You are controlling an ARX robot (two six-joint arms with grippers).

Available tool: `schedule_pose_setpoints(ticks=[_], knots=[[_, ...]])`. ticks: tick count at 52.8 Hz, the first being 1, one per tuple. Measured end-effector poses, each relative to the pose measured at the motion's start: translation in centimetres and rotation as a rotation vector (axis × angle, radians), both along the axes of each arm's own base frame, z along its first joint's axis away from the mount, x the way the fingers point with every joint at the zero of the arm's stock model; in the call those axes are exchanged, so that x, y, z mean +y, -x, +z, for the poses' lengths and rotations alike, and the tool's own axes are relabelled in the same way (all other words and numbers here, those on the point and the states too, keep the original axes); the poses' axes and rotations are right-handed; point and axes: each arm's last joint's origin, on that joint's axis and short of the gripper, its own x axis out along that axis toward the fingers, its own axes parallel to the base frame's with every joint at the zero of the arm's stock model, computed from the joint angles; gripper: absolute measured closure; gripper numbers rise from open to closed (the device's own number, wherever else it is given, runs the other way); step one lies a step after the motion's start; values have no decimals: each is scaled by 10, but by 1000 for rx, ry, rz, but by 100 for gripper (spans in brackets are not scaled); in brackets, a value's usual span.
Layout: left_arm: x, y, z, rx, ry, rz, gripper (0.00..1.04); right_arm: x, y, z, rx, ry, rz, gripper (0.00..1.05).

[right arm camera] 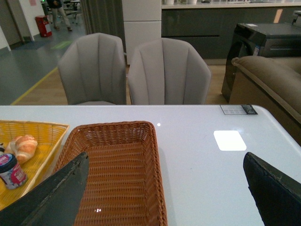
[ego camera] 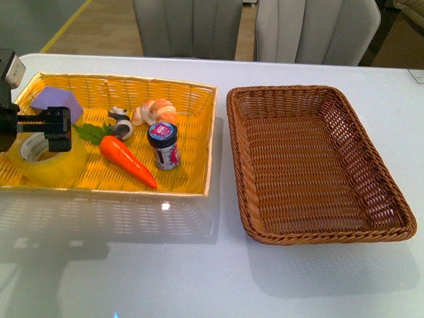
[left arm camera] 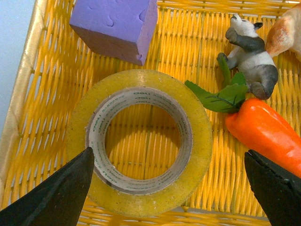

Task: Move tape to another basket

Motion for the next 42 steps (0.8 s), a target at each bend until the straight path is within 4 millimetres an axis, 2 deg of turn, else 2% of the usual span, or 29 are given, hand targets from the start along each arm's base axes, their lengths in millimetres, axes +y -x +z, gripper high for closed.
schedule_pose_setpoints(ticks=[24,42], knots=[[-14,-20,-16,45,-22,-44,9,0,0,0,0,0,0,9],[-14,-29,-31,123,-71,-58,9,0,0,0,0,0,0,9]])
